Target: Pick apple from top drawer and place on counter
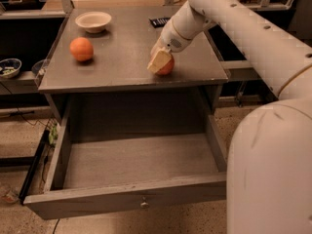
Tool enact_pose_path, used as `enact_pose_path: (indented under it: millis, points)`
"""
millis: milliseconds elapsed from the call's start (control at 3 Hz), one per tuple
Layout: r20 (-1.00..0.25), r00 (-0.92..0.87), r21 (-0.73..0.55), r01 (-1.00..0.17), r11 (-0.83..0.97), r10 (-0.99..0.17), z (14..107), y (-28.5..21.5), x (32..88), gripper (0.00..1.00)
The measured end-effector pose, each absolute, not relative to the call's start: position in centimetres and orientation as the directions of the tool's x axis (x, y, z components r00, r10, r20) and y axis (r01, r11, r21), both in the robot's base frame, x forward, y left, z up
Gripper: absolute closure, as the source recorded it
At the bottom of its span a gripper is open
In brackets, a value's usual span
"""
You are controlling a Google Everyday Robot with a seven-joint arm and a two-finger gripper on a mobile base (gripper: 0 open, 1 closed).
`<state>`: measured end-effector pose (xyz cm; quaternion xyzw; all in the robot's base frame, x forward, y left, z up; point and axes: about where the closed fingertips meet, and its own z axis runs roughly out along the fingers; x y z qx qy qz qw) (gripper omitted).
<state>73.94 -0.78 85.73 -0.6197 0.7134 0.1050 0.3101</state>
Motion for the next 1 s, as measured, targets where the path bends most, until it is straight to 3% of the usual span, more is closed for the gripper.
enact_pose_path:
  millis: [667,1000]
  points:
    - [-0.572,-0.040,-0.234,-0.949,0.210,-0.819,85.72,-0.77,73.94,0.00]
    - [-0.572,-0.040,-0.234,-0.949,0.210,-0.819,85.72,-0.77,73.94,0.00]
